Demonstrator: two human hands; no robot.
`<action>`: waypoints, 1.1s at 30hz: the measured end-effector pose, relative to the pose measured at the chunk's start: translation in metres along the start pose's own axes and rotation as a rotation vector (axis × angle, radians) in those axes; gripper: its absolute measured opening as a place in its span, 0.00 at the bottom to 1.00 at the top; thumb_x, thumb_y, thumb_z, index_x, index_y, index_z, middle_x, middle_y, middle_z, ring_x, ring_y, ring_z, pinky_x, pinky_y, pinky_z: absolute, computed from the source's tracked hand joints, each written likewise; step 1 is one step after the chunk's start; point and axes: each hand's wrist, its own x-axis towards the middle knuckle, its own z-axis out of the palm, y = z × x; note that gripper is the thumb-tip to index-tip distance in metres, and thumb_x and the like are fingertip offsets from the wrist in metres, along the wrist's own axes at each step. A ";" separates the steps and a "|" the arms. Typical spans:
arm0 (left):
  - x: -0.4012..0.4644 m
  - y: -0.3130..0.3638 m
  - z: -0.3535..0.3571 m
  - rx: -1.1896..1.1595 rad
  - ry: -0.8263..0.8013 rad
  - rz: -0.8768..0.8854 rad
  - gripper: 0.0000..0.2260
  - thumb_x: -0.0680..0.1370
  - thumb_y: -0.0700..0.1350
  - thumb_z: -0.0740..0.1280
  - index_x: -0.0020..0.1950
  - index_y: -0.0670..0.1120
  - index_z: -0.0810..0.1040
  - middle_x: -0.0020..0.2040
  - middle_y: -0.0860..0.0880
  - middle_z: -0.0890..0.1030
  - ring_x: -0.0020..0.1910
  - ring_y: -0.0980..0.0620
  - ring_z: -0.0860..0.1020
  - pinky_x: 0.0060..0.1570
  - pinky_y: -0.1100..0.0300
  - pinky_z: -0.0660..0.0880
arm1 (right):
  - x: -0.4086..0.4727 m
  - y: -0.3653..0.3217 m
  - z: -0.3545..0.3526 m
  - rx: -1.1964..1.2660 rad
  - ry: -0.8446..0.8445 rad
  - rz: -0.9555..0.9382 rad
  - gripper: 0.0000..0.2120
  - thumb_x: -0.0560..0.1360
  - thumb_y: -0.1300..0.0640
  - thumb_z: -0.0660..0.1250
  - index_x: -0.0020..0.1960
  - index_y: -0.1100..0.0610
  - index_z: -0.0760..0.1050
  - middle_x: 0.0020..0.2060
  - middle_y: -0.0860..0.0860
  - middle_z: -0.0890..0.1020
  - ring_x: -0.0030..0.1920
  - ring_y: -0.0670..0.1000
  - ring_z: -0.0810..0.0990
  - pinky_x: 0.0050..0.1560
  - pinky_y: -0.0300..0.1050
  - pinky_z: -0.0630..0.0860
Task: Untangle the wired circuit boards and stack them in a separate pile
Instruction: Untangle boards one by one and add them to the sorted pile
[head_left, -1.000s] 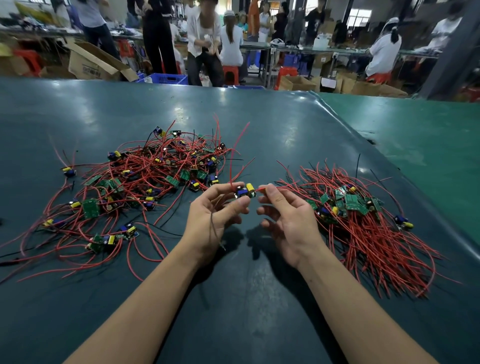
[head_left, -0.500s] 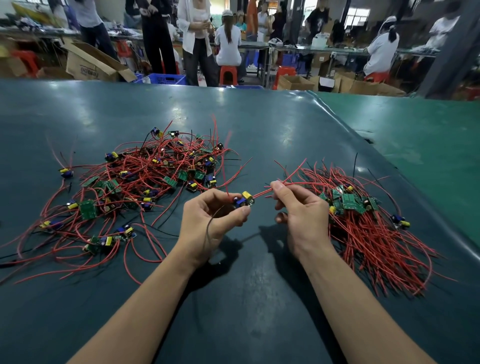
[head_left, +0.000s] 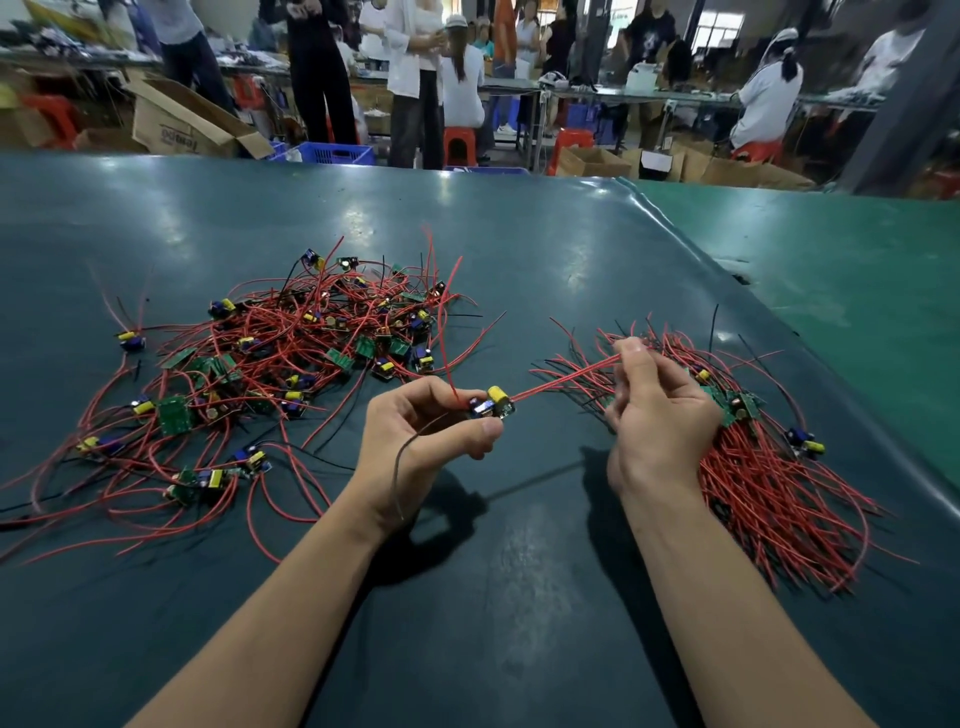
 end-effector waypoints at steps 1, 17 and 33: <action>0.000 -0.001 0.000 -0.003 -0.005 -0.006 0.12 0.58 0.40 0.78 0.35 0.42 0.78 0.39 0.42 0.84 0.29 0.47 0.77 0.33 0.58 0.76 | 0.001 0.000 0.000 0.008 0.019 -0.010 0.12 0.76 0.63 0.70 0.34 0.57 0.77 0.23 0.47 0.70 0.21 0.44 0.63 0.21 0.34 0.58; 0.014 0.004 -0.007 -0.295 0.364 -0.012 0.09 0.68 0.34 0.70 0.46 0.43 0.78 0.40 0.50 0.84 0.41 0.55 0.80 0.47 0.62 0.75 | -0.008 0.004 -0.002 -0.319 0.031 -0.211 0.05 0.80 0.56 0.66 0.47 0.53 0.80 0.37 0.50 0.79 0.32 0.49 0.72 0.35 0.45 0.70; 0.007 0.008 0.000 -0.468 -0.217 -0.481 0.17 0.77 0.49 0.60 0.57 0.39 0.81 0.36 0.49 0.75 0.30 0.55 0.69 0.38 0.60 0.77 | -0.034 0.002 0.005 -0.208 -0.721 0.354 0.13 0.71 0.50 0.68 0.50 0.56 0.85 0.26 0.48 0.67 0.23 0.44 0.61 0.21 0.32 0.57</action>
